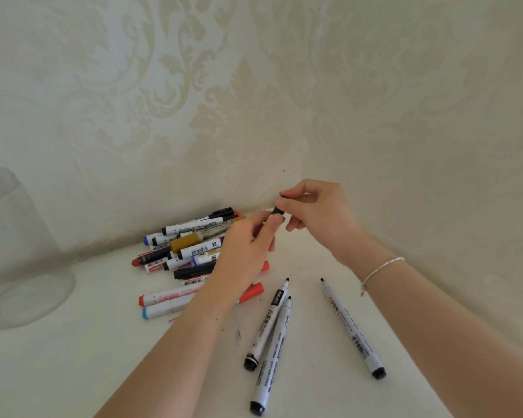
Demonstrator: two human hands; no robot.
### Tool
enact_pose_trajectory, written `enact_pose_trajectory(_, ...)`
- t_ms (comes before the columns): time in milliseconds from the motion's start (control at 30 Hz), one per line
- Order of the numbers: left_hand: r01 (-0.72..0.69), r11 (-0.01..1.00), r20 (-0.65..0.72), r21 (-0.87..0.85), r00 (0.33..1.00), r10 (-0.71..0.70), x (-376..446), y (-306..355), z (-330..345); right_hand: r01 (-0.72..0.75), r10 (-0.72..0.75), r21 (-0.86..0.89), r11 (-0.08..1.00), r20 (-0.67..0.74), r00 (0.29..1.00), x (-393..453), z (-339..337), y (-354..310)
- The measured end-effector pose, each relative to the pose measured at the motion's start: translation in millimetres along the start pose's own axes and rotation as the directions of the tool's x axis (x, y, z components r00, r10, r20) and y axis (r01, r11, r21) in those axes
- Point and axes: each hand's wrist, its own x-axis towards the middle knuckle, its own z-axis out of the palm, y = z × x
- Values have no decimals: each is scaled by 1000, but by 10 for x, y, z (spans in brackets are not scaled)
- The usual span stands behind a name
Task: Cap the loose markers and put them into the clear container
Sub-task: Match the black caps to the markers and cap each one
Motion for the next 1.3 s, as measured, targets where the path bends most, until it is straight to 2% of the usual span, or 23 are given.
enact_pose_trajectory(100, 6, 997, -35, 80, 999, -3, 49, 1, -10, -2, 4, -25, 1000, 82, 997, 97, -65, -54)
enact_pose_trajectory(167, 4, 992, -94, 127, 996, 8, 107, 4, -59, -29, 26, 24, 999, 117, 993, 267, -123, -75)
enact_pose_trajectory(233, -1, 994, -165, 111, 986, 19, 157, 9, -144, -75, 74, 62, 995, 13, 997, 534, -159, 24)
enact_pose_trajectory(267, 4, 995, -196, 96, 980, 15, 176, 1, -195, -99, 99, 11, 995, -53, 994, 677, -164, 123)
enact_pose_trajectory(333, 28, 999, -251, 40, 968, -17, 197, -18, -284, -151, 132, -257, 954, -93, 987, 910, -157, 358)
enact_pose_trajectory(400, 53, 998, -284, -31, 957, -59, 207, -38, -329, -145, 140, -523, 840, -49, 989, 1054, -132, 571)
enact_pose_trajectory(500, 74, 994, -286, -80, 954, -94, 221, -49, -333, -127, 181, -726, 676, -3, 983, 1187, -47, 774)
enact_pose_trajectory(633, 84, 989, -292, -121, 950, -116, 240, -64, -345, -135, 212, -771, 622, 0, 977, 1357, 170, 946)
enact_pose_trajectory(733, 81, 989, -294, -127, 949, -115, 241, -72, -345, -100, 158, -783, 614, -2, 987, 1432, 314, 983)
enact_pose_trajectory(867, 81, 988, -295, -130, 949, -116, 241, -88, -316, -54, 90, -848, 527, -8, 996, 1428, 449, 1045)
enact_pose_trajectory(1067, 72, 991, -294, -113, 950, -103, 234, -85, -313, -19, 7, -813, 582, -19, 1000, 1341, 559, 1114)
enact_pose_trajectory(1167, 74, 990, -289, -119, 952, -106, 233, -76, -320, 12, 6, -695, 719, 23, 1000, 1300, 487, 1103)
enact_pose_trajectory(1300, 69, 990, -262, -127, 960, -100, 223, -57, -330, -64, 82, -361, 930, 36, 996, 1114, 281, 937)
